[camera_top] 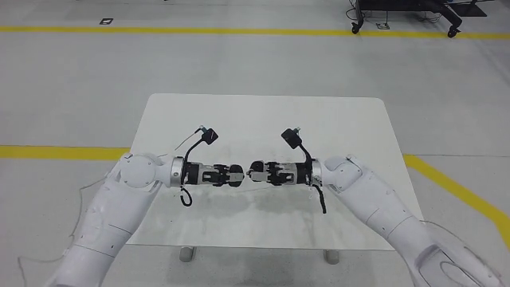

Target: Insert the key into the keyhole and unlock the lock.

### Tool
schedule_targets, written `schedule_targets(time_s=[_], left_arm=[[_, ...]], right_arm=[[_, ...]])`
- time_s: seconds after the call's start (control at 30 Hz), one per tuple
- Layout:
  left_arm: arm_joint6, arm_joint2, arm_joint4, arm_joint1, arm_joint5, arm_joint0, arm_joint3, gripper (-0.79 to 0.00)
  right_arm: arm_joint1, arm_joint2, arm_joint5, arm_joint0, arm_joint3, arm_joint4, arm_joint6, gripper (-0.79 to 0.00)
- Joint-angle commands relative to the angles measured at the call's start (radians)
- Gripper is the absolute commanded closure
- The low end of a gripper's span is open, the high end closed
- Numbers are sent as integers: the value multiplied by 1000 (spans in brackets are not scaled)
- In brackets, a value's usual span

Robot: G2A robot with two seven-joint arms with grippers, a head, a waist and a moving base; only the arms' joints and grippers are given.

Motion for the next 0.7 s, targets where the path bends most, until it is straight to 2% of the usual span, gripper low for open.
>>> schedule_targets(time_s=[0.0,0.13,0.2,0.23,0.5,0.53,0.57,0.67], left_arm=[[-4,11,0,3,4,-4,1,0],[-5,28,-4,8,5,-14,5,0],[-3,35,-7,10,3,-18,7,0],[-2,37,-9,11,2,-20,9,0],[11,50,-26,22,-11,-30,21,0],[11,50,-26,23,-11,-31,25,-551],[13,50,-37,24,-13,-32,28,-785],[34,34,-63,27,-30,-34,45,-785]], right_arm=[[0,-16,-1,12,12,9,-1,-209],[-1,-39,-1,31,27,28,-1,-160],[-1,-49,-1,38,35,34,-1,-37],[-1,-54,-1,42,37,35,-1,0],[0,-83,-1,61,45,52,-1,0],[0,-83,-1,62,43,58,-1,0],[0,-82,-1,62,40,65,-1,0],[3,-66,-1,66,51,76,-1,0]])
